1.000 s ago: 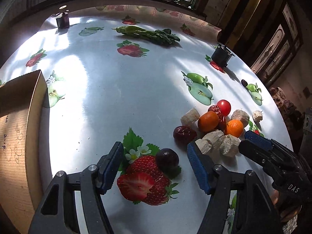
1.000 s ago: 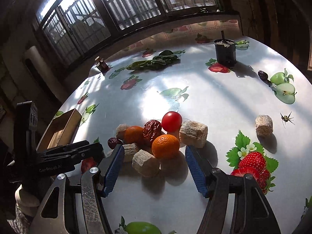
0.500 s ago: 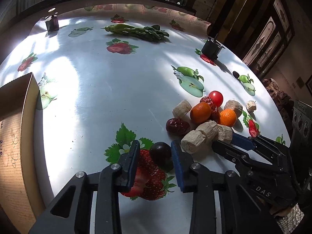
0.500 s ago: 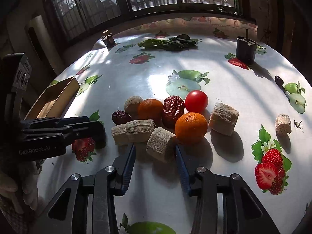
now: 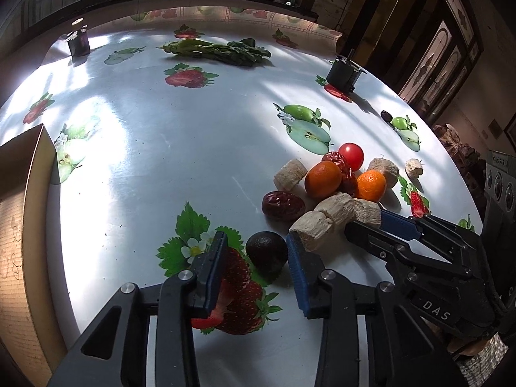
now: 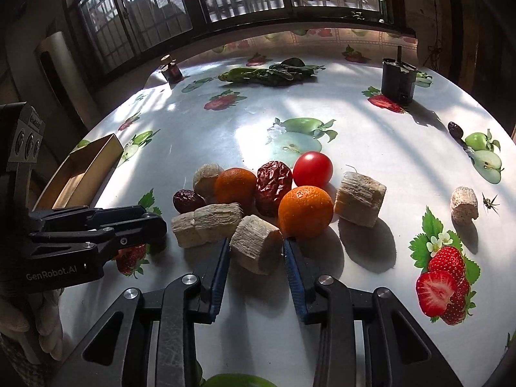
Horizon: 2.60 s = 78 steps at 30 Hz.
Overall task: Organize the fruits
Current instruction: 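Grasp the dark plum with the left tool while the right tool grasps a white yam piece, then carry the plum into the box and open the left tool while the right tool carries the yam piece, then lower the yam piece into the box and open the right tool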
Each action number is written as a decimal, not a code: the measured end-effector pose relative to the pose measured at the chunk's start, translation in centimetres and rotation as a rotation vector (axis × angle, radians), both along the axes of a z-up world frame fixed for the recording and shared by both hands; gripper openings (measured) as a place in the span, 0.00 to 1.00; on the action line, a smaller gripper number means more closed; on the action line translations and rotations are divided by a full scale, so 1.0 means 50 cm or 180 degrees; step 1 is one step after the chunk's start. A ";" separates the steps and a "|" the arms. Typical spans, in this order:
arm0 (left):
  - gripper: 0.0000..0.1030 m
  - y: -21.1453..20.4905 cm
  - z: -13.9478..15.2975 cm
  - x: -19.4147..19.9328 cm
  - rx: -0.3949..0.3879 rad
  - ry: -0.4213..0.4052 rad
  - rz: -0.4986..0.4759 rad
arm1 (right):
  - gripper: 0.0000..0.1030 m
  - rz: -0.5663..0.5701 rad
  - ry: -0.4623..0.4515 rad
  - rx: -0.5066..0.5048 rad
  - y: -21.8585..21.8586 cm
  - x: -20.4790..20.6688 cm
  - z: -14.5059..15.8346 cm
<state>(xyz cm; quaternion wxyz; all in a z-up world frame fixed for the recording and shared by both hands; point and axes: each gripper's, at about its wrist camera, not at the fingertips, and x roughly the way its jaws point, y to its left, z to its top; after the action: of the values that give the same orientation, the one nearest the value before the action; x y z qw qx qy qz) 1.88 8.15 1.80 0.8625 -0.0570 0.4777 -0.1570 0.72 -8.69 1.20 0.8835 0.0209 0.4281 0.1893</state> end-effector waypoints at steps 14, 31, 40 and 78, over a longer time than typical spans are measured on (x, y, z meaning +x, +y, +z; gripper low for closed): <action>0.20 -0.010 0.003 -0.002 -0.0020 -0.0113 -0.0005 | 0.32 -0.0177 -0.0036 0.0002 -0.013 -0.004 0.008; 0.21 0.337 0.140 -0.217 -0.0312 -0.0498 0.1240 | 0.32 0.0439 -0.0388 0.0364 0.172 -0.183 0.193; 0.21 0.525 0.074 -0.253 0.0296 -0.0081 0.1747 | 0.22 0.1415 -0.0052 0.0233 0.472 -0.184 0.148; 0.40 0.583 0.118 -0.442 -0.0308 -0.0372 0.2475 | 0.27 0.1340 -0.0312 -0.0149 0.368 -0.173 0.092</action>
<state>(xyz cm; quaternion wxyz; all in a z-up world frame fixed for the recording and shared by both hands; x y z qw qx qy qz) -20.21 37.31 7.72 0.8797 -0.2652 0.3626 0.1561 -7.95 9.73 5.79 0.8445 -0.0987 0.3838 0.3604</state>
